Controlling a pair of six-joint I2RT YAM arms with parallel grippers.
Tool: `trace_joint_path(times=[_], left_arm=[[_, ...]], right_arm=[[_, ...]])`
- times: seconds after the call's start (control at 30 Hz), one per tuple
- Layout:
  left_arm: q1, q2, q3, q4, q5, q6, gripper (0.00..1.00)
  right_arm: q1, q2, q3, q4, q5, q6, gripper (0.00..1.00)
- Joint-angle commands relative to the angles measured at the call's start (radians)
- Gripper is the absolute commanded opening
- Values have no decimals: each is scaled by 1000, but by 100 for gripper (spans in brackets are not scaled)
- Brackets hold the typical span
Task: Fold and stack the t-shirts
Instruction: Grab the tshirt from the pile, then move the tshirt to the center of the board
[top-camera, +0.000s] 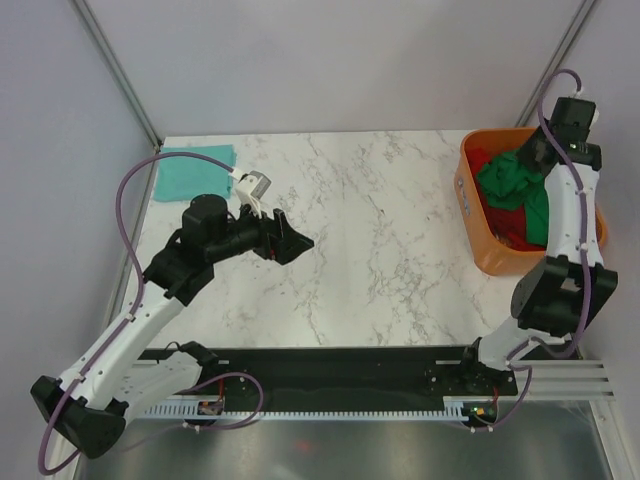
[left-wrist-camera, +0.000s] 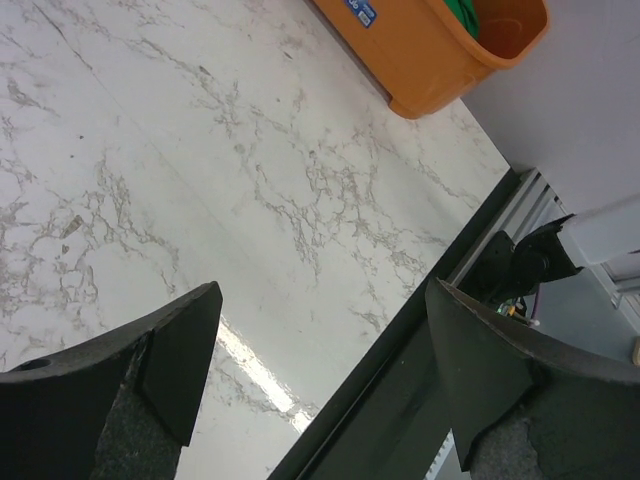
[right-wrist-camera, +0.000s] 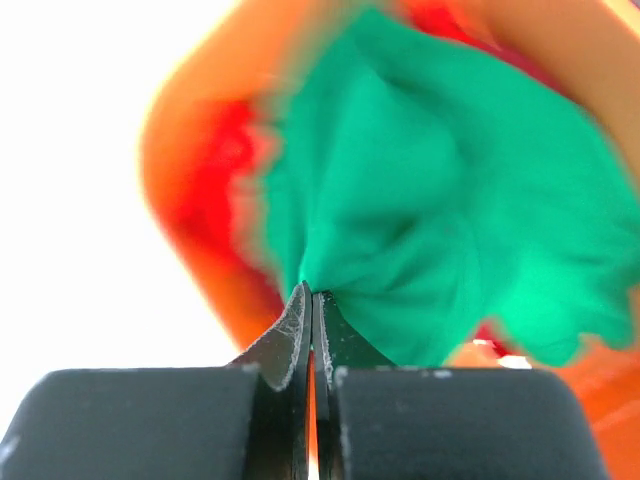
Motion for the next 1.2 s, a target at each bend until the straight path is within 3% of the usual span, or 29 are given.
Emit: trace_joint_path(times=[0.0,0.2,0.4,0.5,0.63,0.8,0.93,1.07,1.17], left_arm=[[4,21,5,21,-53,-63,91],[2,60,26,21,4,-133,87],[4,5,8,17,-2,-161,86],[4,-40,-32,19,-51,-165,86],[8,-69,-99,17,-82,-184,87],[24,-100,-153,14,-91,-211,87],[30,-128,-190,-1,-133,-224,86],[31,-184,-231,-30,-278,-271,86],[33,-218,-273,-41,-384,-336,86]], right_arm=[[107,-289,113,47,-206,15,0],[168,-455,84,305,-580,243,0],[256,-535,-118,521,-684,438,0],[373,-546,-322,549,-621,438,0],[646,-492,-450,596,-488,405,0],[867,-325,-565,670,-296,405,0],[1073,-135,-505,701,-216,406,0],[1181,35,-410,734,-196,448,1],[1224,68,-369,713,-197,468,8]])
